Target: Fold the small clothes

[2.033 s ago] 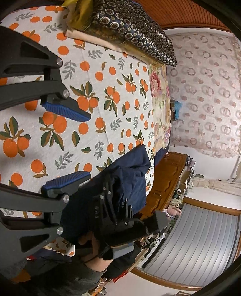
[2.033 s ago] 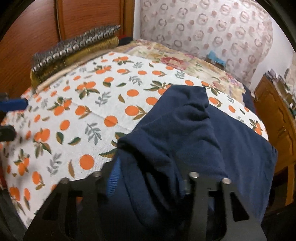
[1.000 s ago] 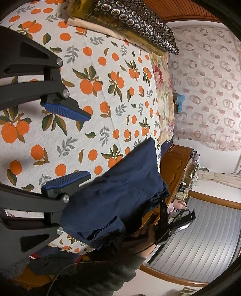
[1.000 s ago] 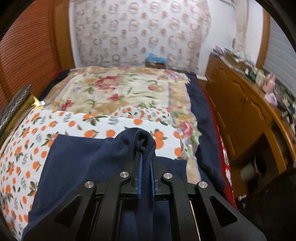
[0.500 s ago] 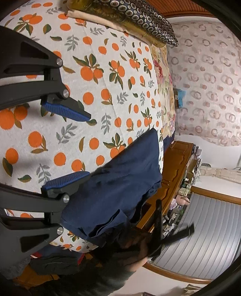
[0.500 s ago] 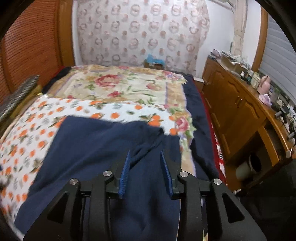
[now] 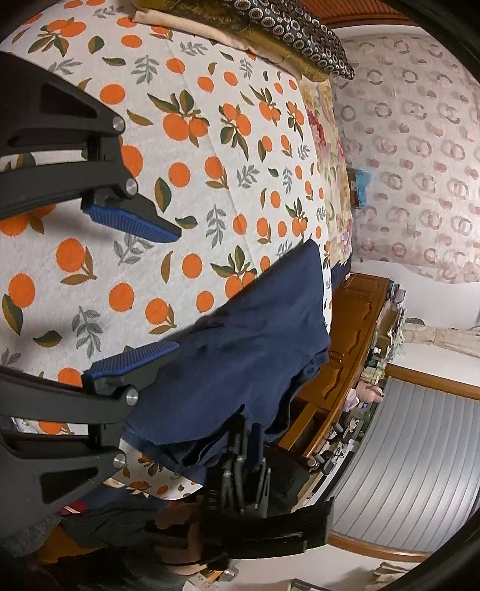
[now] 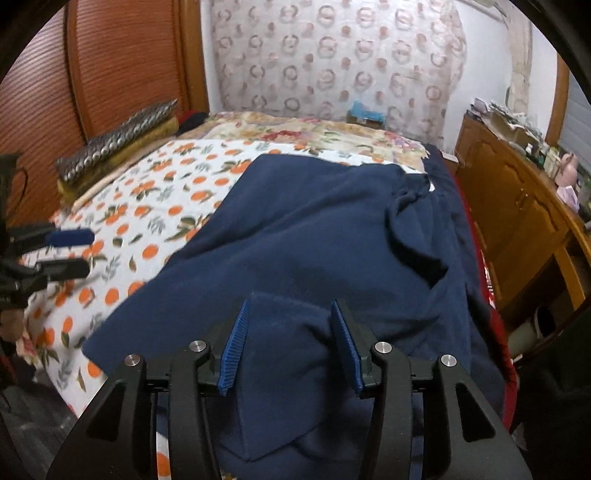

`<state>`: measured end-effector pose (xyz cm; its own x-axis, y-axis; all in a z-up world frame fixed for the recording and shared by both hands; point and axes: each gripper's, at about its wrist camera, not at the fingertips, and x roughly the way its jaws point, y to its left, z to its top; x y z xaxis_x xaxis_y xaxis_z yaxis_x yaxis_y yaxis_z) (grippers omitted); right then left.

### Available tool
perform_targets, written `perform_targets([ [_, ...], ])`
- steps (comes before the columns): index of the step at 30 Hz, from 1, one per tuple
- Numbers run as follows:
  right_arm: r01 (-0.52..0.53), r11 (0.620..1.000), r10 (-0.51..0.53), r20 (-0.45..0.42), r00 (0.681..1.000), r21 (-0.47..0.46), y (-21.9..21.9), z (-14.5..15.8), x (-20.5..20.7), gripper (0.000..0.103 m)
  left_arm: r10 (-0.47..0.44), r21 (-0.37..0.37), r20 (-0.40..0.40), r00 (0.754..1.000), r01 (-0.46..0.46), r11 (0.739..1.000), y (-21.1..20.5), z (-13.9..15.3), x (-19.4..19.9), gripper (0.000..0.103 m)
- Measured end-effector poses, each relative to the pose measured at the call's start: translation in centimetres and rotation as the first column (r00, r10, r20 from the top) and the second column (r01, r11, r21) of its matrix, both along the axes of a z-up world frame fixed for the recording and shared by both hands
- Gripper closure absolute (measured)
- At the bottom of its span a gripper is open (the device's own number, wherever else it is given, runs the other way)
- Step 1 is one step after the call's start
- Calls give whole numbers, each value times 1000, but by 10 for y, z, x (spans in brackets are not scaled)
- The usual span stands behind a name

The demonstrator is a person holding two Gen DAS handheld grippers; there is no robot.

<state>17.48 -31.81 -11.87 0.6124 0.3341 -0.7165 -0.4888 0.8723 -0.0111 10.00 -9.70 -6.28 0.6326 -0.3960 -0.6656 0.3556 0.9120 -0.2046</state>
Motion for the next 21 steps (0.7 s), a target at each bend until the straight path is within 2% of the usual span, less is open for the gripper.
perform_targets([
  [5, 0, 998, 0, -2, 1000, -61, 0, -12, -6, 57, -14, 4, -4, 1000, 14, 1000, -6, -2, -1, 48],
  [7, -3, 998, 3, -4, 1000, -60, -4, -14, -9, 77, -21, 6, -9, 1000, 21, 1000, -9, -3, -1, 48],
  [8, -9, 998, 9, -9, 1000, -60, -8, -15, -11, 81, -24, 6, -12, 1000, 24, 1000, -11, -4, -1, 48],
  [10, -11, 999, 10, -12, 1000, -40, -17, -15, -15, 96, -31, 6, -16, 999, 31, 1000, -14, -3, 0, 48],
  [13, -6, 1000, 6, 4, 1000, -1, -32, -10, -25, 101, -40, 6, -17, 999, 41, 999, -21, -3, 0, 48],
  [21, 89, 994, -92, 50, 994, 69, -91, 14, -61, 102, -79, 25, -14, 997, 79, 997, -40, 1, 2, 48],
])
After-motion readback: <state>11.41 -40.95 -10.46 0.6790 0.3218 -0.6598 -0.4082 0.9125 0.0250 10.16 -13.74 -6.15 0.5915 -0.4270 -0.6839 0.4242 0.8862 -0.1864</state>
